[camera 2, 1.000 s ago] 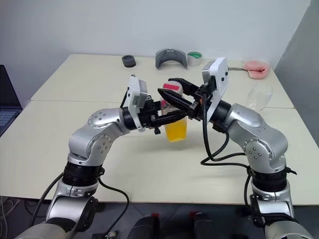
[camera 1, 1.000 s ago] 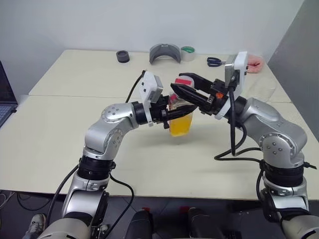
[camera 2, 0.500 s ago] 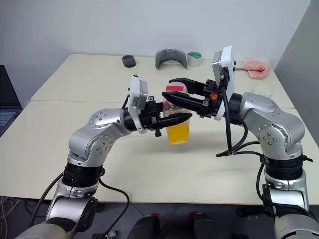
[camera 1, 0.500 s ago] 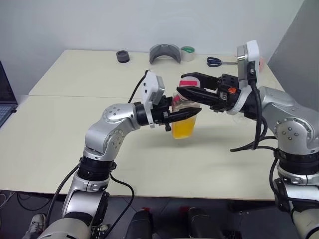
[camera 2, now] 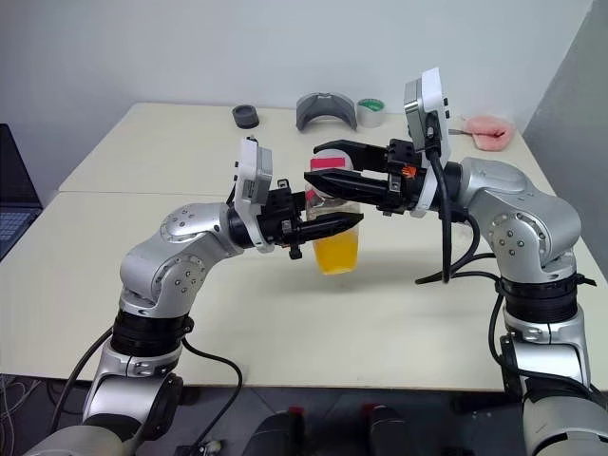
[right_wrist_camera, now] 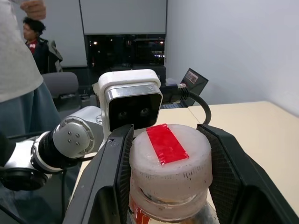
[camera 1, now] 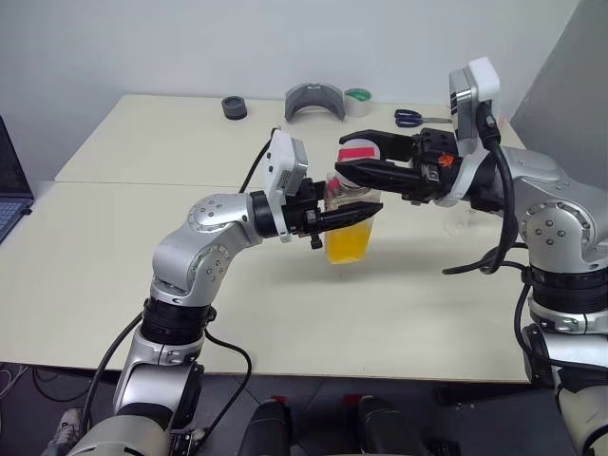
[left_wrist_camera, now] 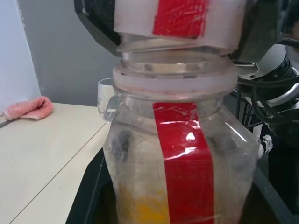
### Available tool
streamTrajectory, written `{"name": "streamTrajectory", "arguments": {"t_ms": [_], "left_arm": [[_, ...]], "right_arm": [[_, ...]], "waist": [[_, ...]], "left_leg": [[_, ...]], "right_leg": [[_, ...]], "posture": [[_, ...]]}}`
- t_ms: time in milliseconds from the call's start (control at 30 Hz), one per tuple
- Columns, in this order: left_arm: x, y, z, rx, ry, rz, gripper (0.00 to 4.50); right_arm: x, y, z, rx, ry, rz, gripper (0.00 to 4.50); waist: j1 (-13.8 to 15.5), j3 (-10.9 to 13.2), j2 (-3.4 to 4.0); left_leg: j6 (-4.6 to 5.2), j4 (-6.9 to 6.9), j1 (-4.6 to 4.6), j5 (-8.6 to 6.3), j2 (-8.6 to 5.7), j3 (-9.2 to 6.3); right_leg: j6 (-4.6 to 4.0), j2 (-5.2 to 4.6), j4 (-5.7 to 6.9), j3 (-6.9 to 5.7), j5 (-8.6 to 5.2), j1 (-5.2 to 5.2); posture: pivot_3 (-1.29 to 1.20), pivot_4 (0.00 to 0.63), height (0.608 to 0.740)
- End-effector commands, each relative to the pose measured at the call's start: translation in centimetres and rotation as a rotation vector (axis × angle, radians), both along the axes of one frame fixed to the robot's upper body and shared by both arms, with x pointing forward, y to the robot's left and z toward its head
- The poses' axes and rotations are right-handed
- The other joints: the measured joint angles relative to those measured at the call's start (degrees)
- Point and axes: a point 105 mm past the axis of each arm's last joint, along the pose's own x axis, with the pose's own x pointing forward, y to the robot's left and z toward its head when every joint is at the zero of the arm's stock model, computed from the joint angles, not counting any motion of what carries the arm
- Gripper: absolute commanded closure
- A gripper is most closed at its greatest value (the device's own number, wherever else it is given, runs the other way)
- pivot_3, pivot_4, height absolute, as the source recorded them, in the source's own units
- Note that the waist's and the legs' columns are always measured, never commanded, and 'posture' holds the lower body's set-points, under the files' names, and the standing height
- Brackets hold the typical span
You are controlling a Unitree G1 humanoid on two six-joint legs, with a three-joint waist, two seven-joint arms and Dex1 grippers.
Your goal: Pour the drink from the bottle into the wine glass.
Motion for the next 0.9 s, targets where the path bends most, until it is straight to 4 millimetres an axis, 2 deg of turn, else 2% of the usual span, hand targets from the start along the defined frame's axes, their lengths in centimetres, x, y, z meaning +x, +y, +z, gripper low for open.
{"name": "streamTrajectory", "arguments": {"t_ms": [33, 200, 433, 733, 900], "left_arm": [[-1.0, -0.3, -0.2, 0.021, -0.011, -0.052, 2.75], [-1.0, -0.4, -0.2, 0.023, -0.012, -0.059, 2.75], [-1.0, -0.5, -0.2, 0.025, -0.014, -0.068, 2.75], [-1.1, -0.6, -0.1, 0.026, -0.015, -0.076, 2.75], [-1.0, -0.5, -0.1, 0.024, -0.019, -0.068, 2.75]], "right_arm": [[-0.3, -1.7, 3.9, 0.055, -0.195, -0.075, 2.63], [-0.1, -2.0, 4.9, 0.128, -0.13, -0.078, 2.63], [-0.1, -2.3, 4.6, 0.163, 0.058, -0.049, 2.63], [0.2, -3.0, 4.2, 0.147, 0.111, -0.057, 2.63], [0.0, -2.8, 3.6, 0.13, 0.124, -0.06, 2.63]], "waist": [[0.0, 0.0, 0.0], [0.0, 0.0, 0.0], [0.1, 0.0, 0.0], [0.1, 0.0, 0.0], [0.1, 0.0, 0.0]], "left_leg": [[0.0, 0.0, 0.0, 0.0, 0.0, 0.0], [0.0, 0.0, 0.0, 0.0, 0.0, 0.0], [0.0, 0.0, 0.0, 0.0, 0.0, 0.01], [0.0, 0.0, 0.0, 0.0, 0.0, 0.01], [0.0, 0.0, 0.0, 0.0, 0.0, 0.01]], "right_leg": [[0.0, 0.0, 0.0, 0.0, 0.0, 0.0], [0.0, 0.0, 0.0, 0.0, 0.0, 0.0], [-0.01, -0.02, 0.01, 0.0, 0.01, 0.0], [-0.01, -0.01, 0.0, 0.0, 0.0, 0.0], [-0.01, -0.01, 0.0, 0.01, 0.0, 0.0]], "posture": [[0.0, 0.15, 0.74], [0.0, 0.15, 0.74], [0.0, 0.15, 0.74], [0.0, 0.15, 0.74], [0.0, 0.15, 0.74]]}}
